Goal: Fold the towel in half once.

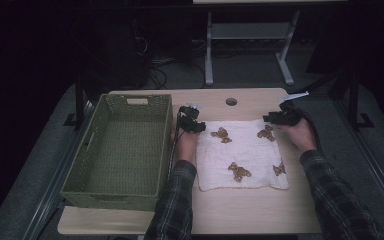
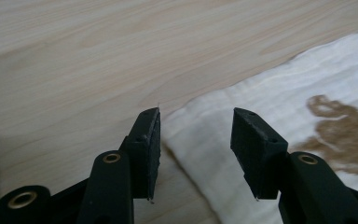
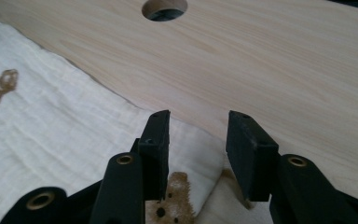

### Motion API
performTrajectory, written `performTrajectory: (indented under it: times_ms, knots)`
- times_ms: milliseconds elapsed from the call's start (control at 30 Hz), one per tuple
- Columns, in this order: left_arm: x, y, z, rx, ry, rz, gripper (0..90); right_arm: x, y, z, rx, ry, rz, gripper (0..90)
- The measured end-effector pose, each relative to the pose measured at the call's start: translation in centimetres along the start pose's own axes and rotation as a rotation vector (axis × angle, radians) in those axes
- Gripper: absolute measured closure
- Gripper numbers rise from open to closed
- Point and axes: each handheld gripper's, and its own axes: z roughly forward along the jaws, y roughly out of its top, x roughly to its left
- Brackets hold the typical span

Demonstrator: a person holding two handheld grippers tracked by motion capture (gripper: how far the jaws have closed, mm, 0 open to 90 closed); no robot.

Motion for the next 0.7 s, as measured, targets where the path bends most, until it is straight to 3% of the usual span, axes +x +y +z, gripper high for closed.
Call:
performTrajectory:
  times_ms: [300,400,500,700]
  knots:
    - [0.6,-0.1,0.3,-0.014,0.015,-0.026,51.2,-0.7,-0.7,1.0,0.043,-0.039,0.026,59.2]
    - [0.6,-0.1,0.4,-0.021,0.02,-0.034,51.1,-0.6,-0.7,1.0,0.039,-0.05,0.018,63.7]
    - [0.7,-0.1,0.5,-0.026,0.02,-0.036,51.2,-0.3,-1.0,1.0,0.032,-0.068,-0.008,73.9]
    - [0.9,-0.1,0.9,-0.024,0.027,-0.036,53.8,0.0,-1.1,0.9,0.032,-0.06,-0.021,83.0]
